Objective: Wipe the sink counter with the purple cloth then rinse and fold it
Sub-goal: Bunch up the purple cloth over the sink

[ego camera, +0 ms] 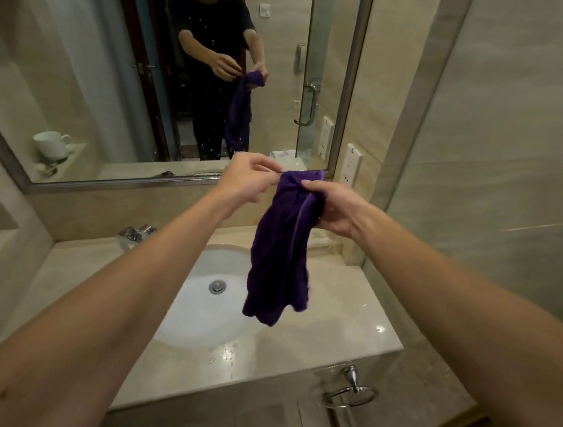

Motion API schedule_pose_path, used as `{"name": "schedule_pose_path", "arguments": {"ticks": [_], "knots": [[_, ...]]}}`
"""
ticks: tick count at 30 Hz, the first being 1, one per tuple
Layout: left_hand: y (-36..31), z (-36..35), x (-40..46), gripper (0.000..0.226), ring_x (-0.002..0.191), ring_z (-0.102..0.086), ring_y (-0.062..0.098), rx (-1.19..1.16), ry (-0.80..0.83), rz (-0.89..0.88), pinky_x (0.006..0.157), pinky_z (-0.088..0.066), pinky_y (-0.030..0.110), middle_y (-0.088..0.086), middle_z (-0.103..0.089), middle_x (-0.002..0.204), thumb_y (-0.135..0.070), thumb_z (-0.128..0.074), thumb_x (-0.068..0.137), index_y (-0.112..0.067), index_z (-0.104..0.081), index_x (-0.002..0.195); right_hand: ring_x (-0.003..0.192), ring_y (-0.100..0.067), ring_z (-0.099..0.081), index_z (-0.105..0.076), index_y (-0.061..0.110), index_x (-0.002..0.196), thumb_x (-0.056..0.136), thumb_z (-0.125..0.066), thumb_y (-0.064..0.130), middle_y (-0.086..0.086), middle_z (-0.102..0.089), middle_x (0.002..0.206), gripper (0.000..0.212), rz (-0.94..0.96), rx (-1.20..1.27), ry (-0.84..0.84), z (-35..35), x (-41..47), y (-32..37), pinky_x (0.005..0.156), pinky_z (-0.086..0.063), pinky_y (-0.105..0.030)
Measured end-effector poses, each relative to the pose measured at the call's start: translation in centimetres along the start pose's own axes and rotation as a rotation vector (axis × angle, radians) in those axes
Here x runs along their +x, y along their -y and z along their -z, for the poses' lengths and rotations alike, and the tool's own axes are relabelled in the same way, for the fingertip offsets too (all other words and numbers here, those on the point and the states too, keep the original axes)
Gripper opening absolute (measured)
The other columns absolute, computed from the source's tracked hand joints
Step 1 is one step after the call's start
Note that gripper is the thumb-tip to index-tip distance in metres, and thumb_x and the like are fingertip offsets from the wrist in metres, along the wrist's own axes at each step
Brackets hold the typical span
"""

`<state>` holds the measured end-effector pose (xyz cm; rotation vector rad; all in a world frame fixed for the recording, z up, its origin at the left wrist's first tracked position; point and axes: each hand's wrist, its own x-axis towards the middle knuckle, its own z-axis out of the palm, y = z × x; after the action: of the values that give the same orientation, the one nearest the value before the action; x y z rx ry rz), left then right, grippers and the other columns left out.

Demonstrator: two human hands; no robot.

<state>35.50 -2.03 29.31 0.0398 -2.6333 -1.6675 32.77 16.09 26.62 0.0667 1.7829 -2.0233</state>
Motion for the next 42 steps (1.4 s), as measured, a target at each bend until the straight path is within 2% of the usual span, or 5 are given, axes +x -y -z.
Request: {"name": "schedule_pose_path", "arguments": {"ticks": [5,10,18,32,42], "knots": [[4.7,0.5,0.1,0.106,0.144,-0.033,0.018,0.175,0.319,0.043,0.112,-0.029,0.031,-0.002,-0.035,0.157,-0.022,-0.09,0.073,-0.024,-0.025,0.157,0.091,-0.025,-0.073,-0.067,0.007,0.113,0.098,-0.063,0.014,-0.009,-0.075,0.1,0.018,0.061,-0.11,0.134,0.0,-0.7,2.1,0.09,-0.058,-0.039],[6.4,-1.6,0.8,0.087,0.127,-0.055,0.021,-0.001,0.499,0.222,0.111,-0.04,0.043,-0.006,-0.063,0.133,-0.035,-0.094,0.065,-0.018,-0.052,0.139,0.052,-0.006,-0.063,-0.061,0.011,0.092,0.103,-0.054,0.01,0.005,-0.061,0.055,0.013,0.228,-0.279,0.167,1.0,-2.7,6.6,0.059,-0.054,-0.022],[2.4,-1.2,1.9,0.045,0.085,-0.073,0.025,-0.661,0.382,0.345,0.08,-0.062,0.046,0.011,-0.077,0.097,-0.033,-0.075,0.084,-0.007,-0.062,0.118,0.096,-0.023,-0.066,-0.069,-0.004,0.107,0.095,-0.061,0.003,-0.021,-0.07,0.106,0.016,0.459,-0.848,-0.034,3.8,-2.6,2.8,0.089,-0.056,-0.044],[1.5,-3.3,1.5,0.05,0.081,-0.073,0.024,-0.631,0.108,0.196,0.069,-0.062,0.041,0.011,-0.073,0.114,0.003,-0.073,0.084,-0.011,-0.057,0.129,0.143,-0.01,-0.038,-0.026,0.035,0.16,0.092,-0.067,0.052,0.007,-0.034,0.164,0.081,0.517,-0.491,-0.078,0.6,-2.0,-1.8,0.113,-0.034,-0.034],[2.4,-4.0,0.7,0.053,0.091,-0.072,0.029,-0.837,0.334,0.159,0.071,-0.061,0.042,0.017,-0.067,0.122,0.009,-0.06,0.09,-0.007,-0.05,0.139,0.116,-0.017,-0.068,-0.047,0.034,0.147,0.085,-0.075,0.046,0.004,-0.069,0.128,0.069,0.409,-0.022,-0.036,1.5,0.1,-6.3,0.105,-0.052,-0.039]]}}
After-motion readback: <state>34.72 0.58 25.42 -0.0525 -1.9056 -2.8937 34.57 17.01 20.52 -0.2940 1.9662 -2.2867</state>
